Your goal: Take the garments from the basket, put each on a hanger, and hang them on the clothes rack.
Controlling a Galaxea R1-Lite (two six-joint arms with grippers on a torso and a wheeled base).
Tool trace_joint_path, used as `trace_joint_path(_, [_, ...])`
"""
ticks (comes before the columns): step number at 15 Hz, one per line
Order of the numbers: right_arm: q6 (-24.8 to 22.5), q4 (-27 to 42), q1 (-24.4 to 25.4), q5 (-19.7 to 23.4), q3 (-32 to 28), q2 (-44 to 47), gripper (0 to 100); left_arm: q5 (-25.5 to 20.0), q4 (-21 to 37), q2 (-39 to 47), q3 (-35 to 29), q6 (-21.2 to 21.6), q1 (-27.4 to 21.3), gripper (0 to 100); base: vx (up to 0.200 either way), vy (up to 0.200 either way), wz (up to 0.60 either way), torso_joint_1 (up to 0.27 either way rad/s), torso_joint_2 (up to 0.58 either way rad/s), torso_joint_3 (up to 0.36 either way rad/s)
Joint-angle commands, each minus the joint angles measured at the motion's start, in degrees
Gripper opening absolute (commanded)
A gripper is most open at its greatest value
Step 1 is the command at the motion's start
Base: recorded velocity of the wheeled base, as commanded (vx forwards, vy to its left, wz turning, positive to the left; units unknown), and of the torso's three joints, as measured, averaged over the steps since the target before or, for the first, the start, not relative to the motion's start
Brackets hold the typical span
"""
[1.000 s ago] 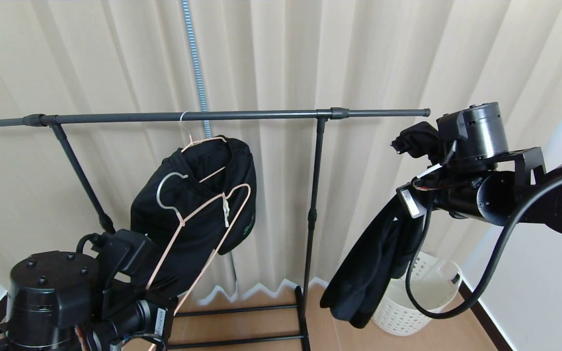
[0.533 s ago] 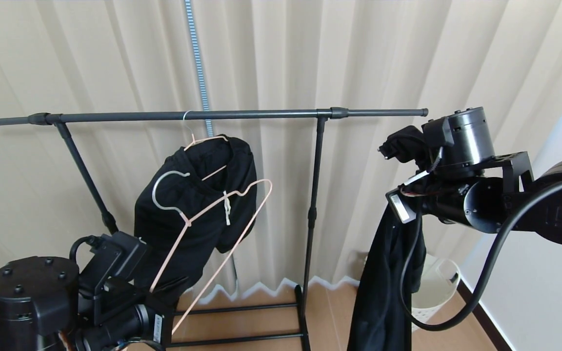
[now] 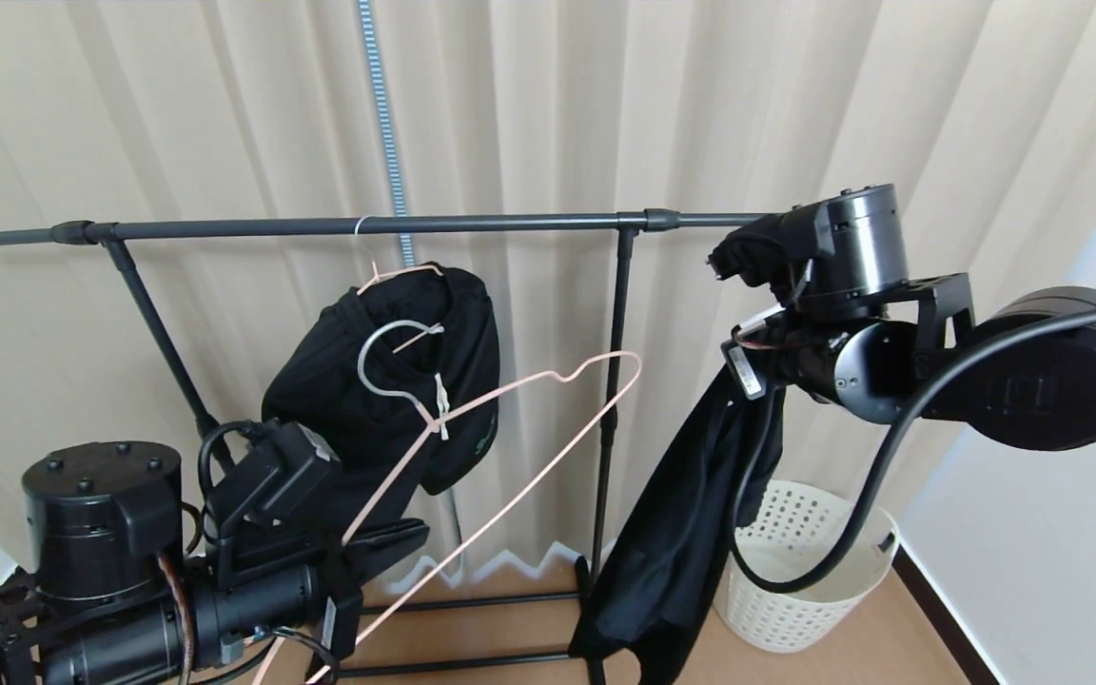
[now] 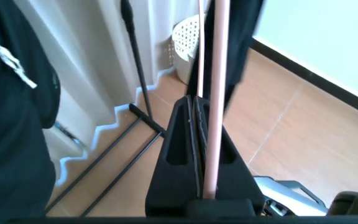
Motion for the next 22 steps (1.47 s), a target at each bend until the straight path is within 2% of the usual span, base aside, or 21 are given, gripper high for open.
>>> trace_joint_path(1, [2.25, -0.15, 0.43, 0.30, -1.24, 3.78, 0, -0.27, -1.80, 2.18, 2.38, -0.07, -2.50, 0, 0.000, 0.000, 0.00, 0.000, 0.00, 0.000])
trace_joint_path(4, [2.95, -0.24, 0.52, 0.13, -1.94, 3.61, 0, -0.27, -3.73, 3.59, 3.53, -0.16, -5.84, 0, 0.000, 0.000, 0.00, 0.000, 0.00, 0.000])
trace_joint_path(8, [2.95, -2.35, 0.61, 0.21, -2.03, 4.31, 0, -0.27, -4.44, 4.73, 3.61, -0.34, -6.90, 0, 0.000, 0.000, 0.00, 0.000, 0.00, 0.000])
trace_joint_path(9, [3.21, -3.14, 2.37, 0.21, -1.15, 4.22, 0, -0.27, -8.21, 8.07, 3.35, -1.21, -7.95, 0, 0.000, 0.000, 0.00, 0.000, 0.00, 0.000])
trace_joint_path(10, [3.21, -3.14, 2.37, 0.21, -1.15, 4.22, 0, -0.27, -8.39, 8.16, 3.35, -1.30, -7.95, 0, 0.000, 0.000, 0.00, 0.000, 0.00, 0.000])
trace_joint_path(11, [3.92, -3.14, 3.60, 0.13, -0.27, 3.61, 0, -0.01, -12.08, 9.92, 3.61, -2.62, -8.31, 0, 0.000, 0.000, 0.00, 0.000, 0.00, 0.000])
trace_joint_path(12, [4.01, -3.14, 3.69, 0.13, -0.27, 3.61, 0, -0.01, -12.96, 10.18, 3.61, -2.80, -8.31, 0, 0.000, 0.000, 0.00, 0.000, 0.00, 0.000])
trace_joint_path(19, [4.09, -3.05, 6.15, 0.39, 2.89, 1.15, 0, 1.05, -14.81, 11.50, 2.12, -5.87, -7.95, 0, 0.000, 0.000, 0.00, 0.000, 0.00, 0.000])
trace_joint_path(22, [4.01, -2.96, 7.29, 3.29, 4.39, -0.52, 0, 1.49, -15.69, 11.41, 2.38, -5.96, -7.87, 0, 0.000, 0.000, 0.00, 0.000, 0.00, 0.000])
